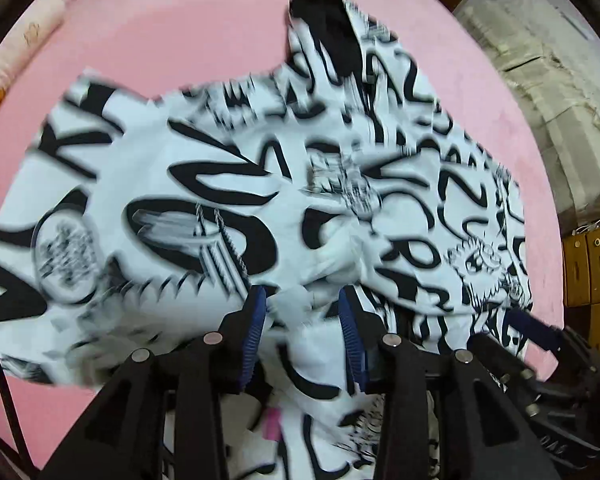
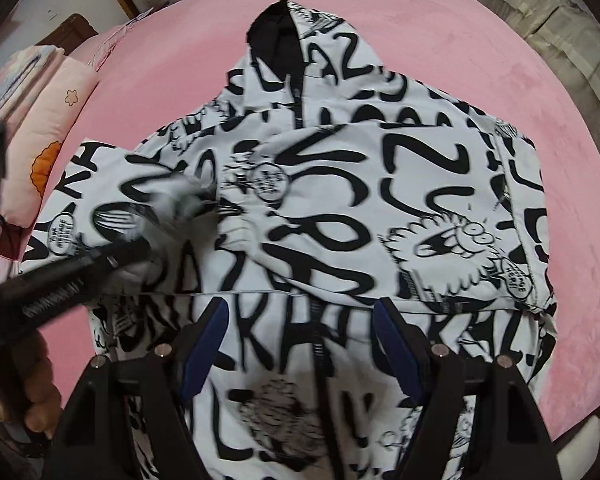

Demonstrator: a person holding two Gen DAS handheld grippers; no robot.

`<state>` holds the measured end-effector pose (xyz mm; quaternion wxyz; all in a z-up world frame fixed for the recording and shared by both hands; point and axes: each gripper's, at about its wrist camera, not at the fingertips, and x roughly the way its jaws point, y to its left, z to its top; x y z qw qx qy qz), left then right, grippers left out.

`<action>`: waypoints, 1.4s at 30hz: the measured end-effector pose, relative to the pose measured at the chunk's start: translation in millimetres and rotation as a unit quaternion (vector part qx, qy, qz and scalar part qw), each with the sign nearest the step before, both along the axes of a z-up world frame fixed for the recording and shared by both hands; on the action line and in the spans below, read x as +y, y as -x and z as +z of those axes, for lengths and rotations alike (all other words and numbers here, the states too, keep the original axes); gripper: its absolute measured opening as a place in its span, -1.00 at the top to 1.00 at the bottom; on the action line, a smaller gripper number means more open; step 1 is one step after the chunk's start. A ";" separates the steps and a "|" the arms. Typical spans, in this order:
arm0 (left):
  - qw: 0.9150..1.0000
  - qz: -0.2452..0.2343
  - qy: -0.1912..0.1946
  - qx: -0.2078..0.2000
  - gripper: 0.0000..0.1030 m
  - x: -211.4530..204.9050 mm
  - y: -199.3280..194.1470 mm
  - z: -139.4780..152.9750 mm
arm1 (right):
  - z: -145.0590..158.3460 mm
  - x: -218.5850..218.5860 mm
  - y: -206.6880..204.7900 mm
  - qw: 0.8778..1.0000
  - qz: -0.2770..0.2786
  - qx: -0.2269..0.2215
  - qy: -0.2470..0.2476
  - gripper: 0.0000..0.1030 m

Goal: Fold large clothes

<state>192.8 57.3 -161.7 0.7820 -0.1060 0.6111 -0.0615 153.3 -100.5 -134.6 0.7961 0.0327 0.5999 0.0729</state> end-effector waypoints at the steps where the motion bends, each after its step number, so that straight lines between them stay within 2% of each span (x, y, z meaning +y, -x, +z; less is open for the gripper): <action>1: 1.000 0.004 0.004 0.002 0.25 -3.4 3.9 0.2 | -0.2 -5.2 1.0 1.000 0.001 -0.002 -0.004 -0.46; 3: 1.000 0.016 0.007 -0.001 0.01 -4.5 11.1 4.6 | -0.2 -12.9 1.0 1.000 0.006 -0.007 -0.016 -0.46; 6: 0.999 0.025 0.004 -0.019 0.00 10.1 28.1 21.8 | 0.5 -16.7 -0.9 0.999 0.017 -0.012 -0.035 -0.46; 9: 0.998 0.038 -0.016 -0.044 -0.02 26.2 40.9 51.7 | 0.4 -11.4 -3.6 0.998 0.029 -0.016 -0.060 -0.46; 13: 0.995 0.073 -0.031 -0.066 -0.16 61.5 57.1 78.9 | -8.8 9.2 -15.6 0.996 0.048 -0.012 -0.077 -0.46; 17: 0.992 0.101 -0.047 -0.053 -0.17 94.1 68.7 74.7 | -27.9 32.9 -31.5 0.994 0.059 0.002 -0.095 -0.46; 21: 0.991 0.125 -0.048 -0.025 -0.17 121.4 76.2 55.4 | -65.4 57.3 -47.2 0.991 0.061 0.041 -0.116 -0.46; 27: 0.991 0.124 -0.051 -0.012 -0.17 142.6 86.7 40.1 | -113.8 80.0 -60.0 0.991 0.035 0.073 -0.107 -0.46; 28: 0.991 0.122 -0.053 -0.011 -0.17 146.2 87.5 38.3 | -116.1 82.7 -60.4 0.992 0.033 0.069 -0.101 -0.40; 30: 0.991 0.120 -0.056 -0.008 -0.17 150.7 88.1 34.9 | -118.2 91.2 -59.8 0.994 0.046 0.065 -0.078 0.00; 31: 0.991 0.120 -0.055 -0.005 -0.17 153.6 88.5 33.2 | -118.3 96.4 -59.0 0.992 0.061 0.070 -0.089 0.63; 32: 0.991 0.121 -0.055 -0.002 -0.17 155.0 89.0 31.9 | -117.2 100.7 -58.4 0.988 0.076 0.083 -0.103 0.68; 33: 0.991 0.123 -0.056 0.001 -0.17 157.1 89.4 30.4 | -111.9 104.4 -56.6 0.988 0.083 0.084 -0.097 0.71; 35: 0.990 0.127 -0.055 0.003 -0.17 159.5 89.8 28.0 | -94.2 110.0 -50.8 0.988 0.105 0.064 -0.095 0.78; 39: 0.990 0.132 -0.059 0.000 -0.17 160.2 89.6 28.7 | -39.4 111.9 -37.1 0.987 0.140 -0.009 -0.078 0.80; 42: 0.990 0.129 -0.059 -0.006 -0.17 154.6 87.1 31.4 | 1.7 97.6 -34.1 0.985 0.142 -0.064 -0.072 0.81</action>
